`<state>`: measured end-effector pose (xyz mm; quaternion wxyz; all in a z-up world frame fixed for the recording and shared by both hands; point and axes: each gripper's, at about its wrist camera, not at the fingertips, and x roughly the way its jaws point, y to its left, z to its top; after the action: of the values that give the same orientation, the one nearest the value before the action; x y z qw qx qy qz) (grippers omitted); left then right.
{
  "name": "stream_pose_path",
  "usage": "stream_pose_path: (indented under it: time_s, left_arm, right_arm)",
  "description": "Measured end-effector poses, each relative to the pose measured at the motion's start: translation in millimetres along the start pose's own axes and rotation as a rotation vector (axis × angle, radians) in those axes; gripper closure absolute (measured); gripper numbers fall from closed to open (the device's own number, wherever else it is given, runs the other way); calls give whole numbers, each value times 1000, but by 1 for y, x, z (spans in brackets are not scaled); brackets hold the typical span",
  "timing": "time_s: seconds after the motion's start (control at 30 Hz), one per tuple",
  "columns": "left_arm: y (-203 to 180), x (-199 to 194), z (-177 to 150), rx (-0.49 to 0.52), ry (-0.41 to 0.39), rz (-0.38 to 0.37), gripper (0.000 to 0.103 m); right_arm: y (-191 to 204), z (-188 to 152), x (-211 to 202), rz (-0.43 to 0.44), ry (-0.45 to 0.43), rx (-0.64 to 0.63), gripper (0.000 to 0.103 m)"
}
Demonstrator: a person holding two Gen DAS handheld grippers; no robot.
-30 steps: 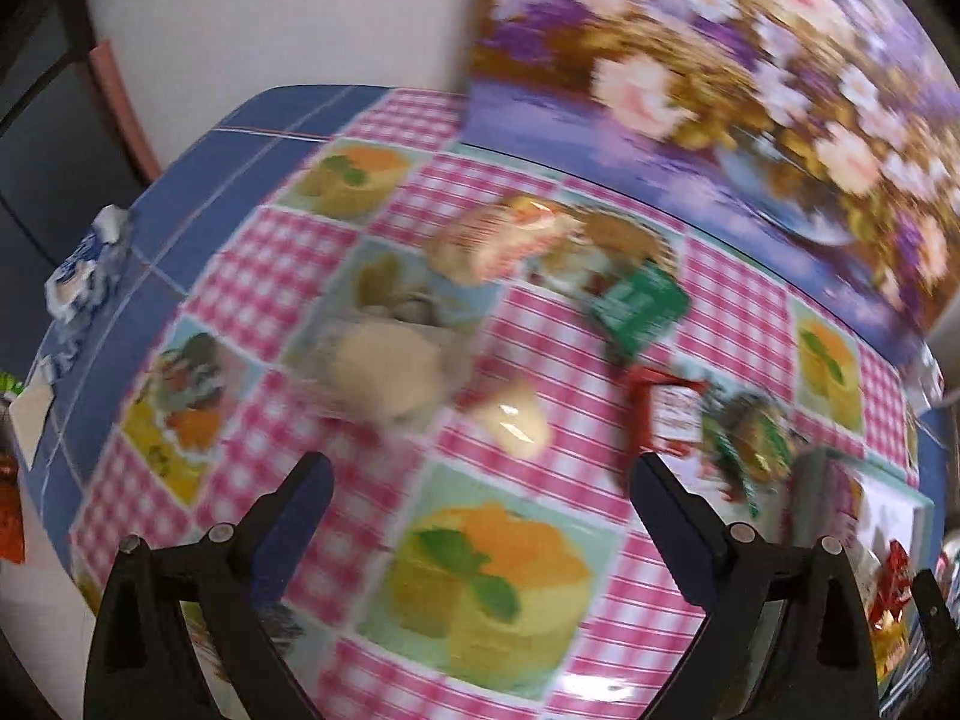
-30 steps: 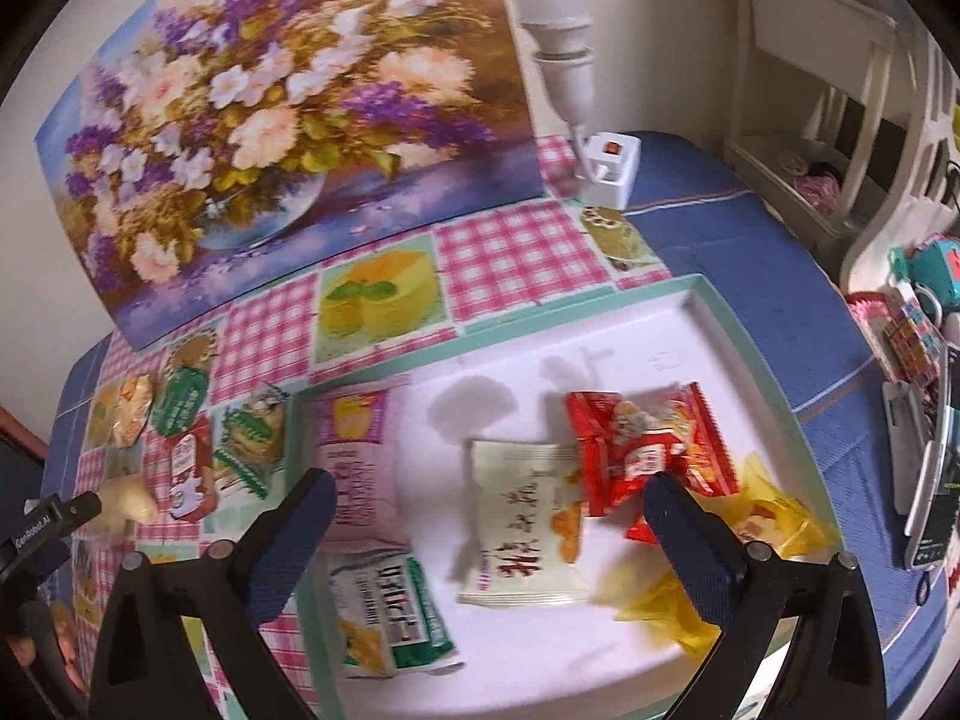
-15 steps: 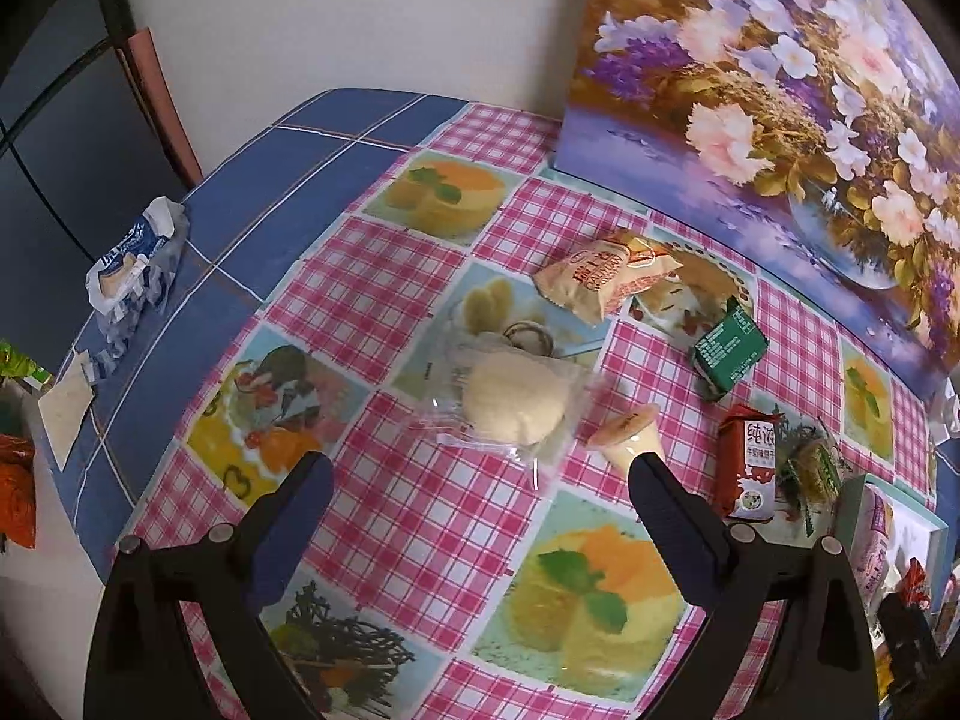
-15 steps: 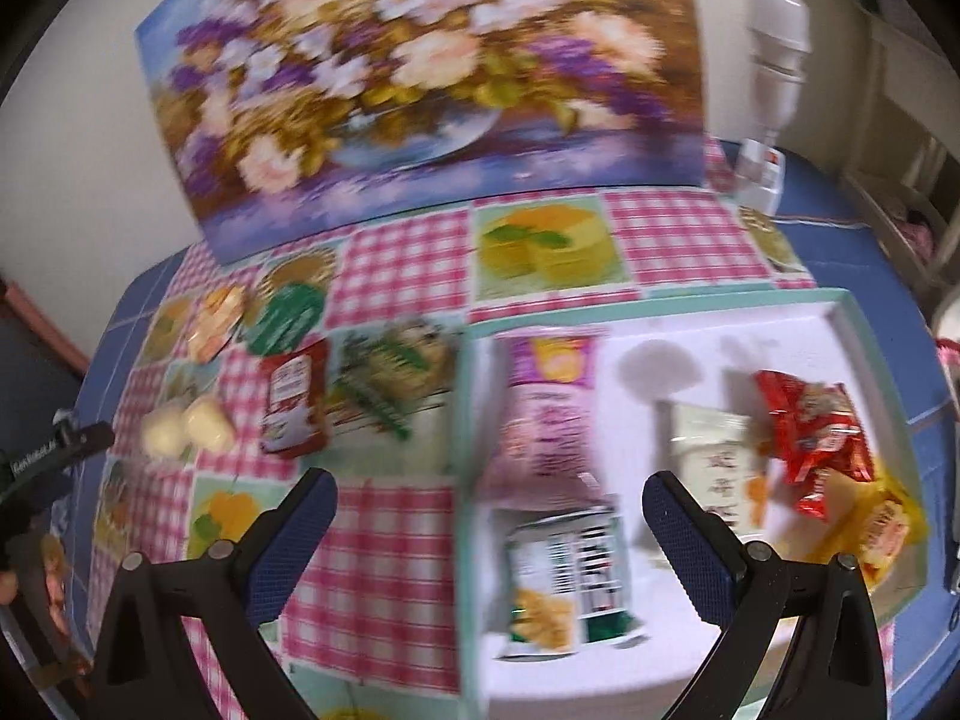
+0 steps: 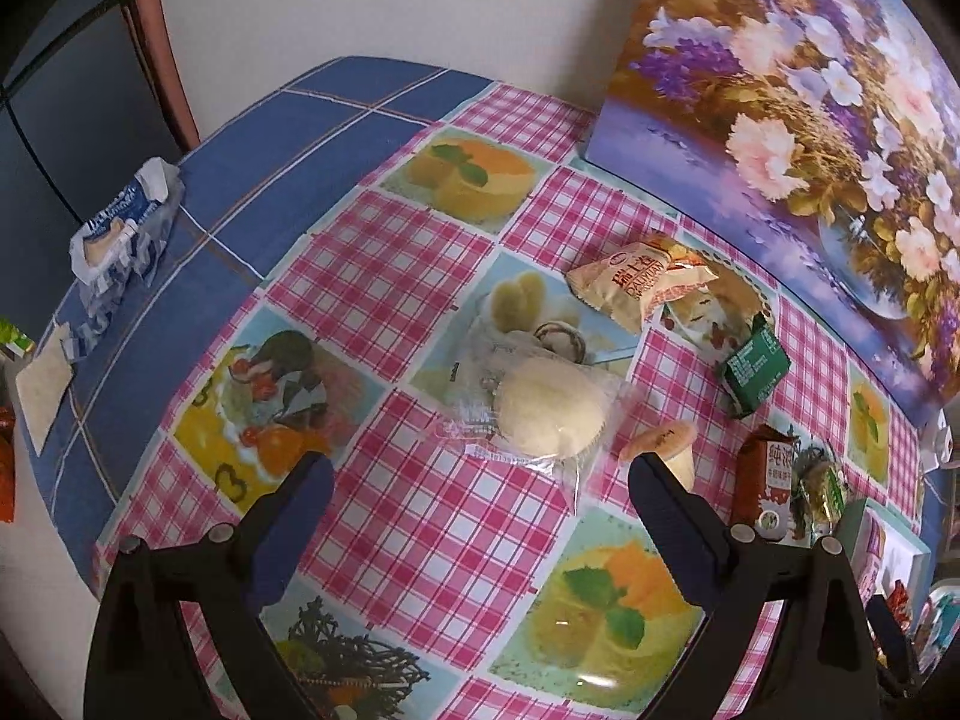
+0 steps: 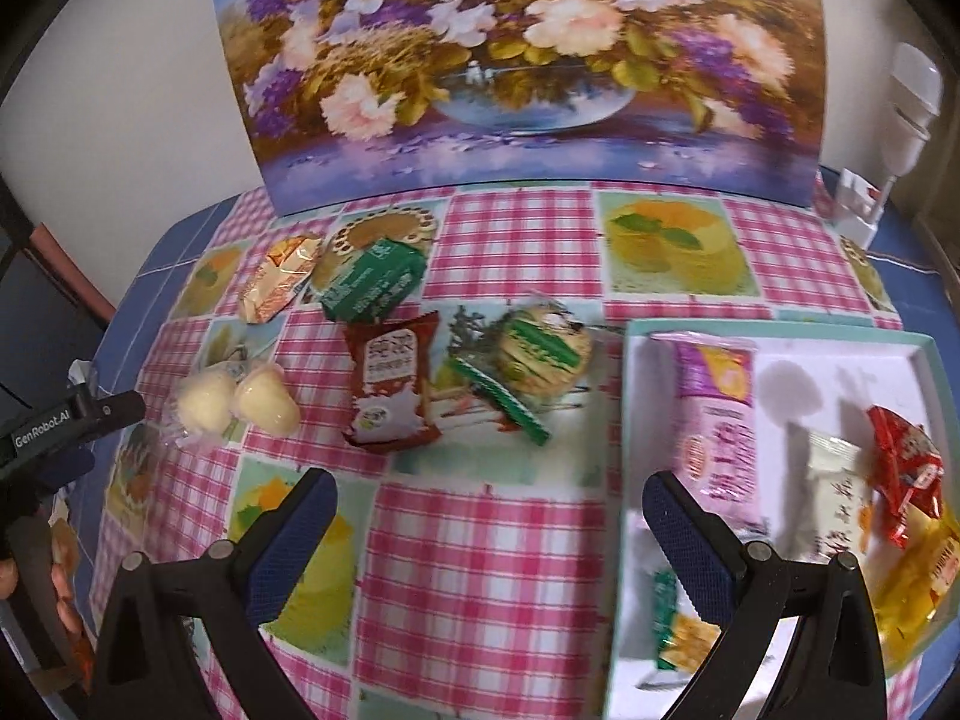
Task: Organize snacks
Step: 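Grasp the wrapped round bread with the left tool while the right tool grasps the red-white milk biscuit pack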
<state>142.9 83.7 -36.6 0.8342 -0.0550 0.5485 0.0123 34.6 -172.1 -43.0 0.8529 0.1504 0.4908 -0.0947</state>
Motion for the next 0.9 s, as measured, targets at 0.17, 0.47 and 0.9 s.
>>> stream_pose_path:
  time_s: [0.17,0.47,0.9]
  left_arm:
    - [3,11,7,-18,23,-20,4]
    - [-2,31,24,-12,46,-46,4]
    - [-26,63,35,54,86,-52,4]
  right_arm:
    - [15,8,15,3,15,-27,0]
    - [26,21,47,11,47,-34,0]
    - [42,28,83,-1,68,-80,0]
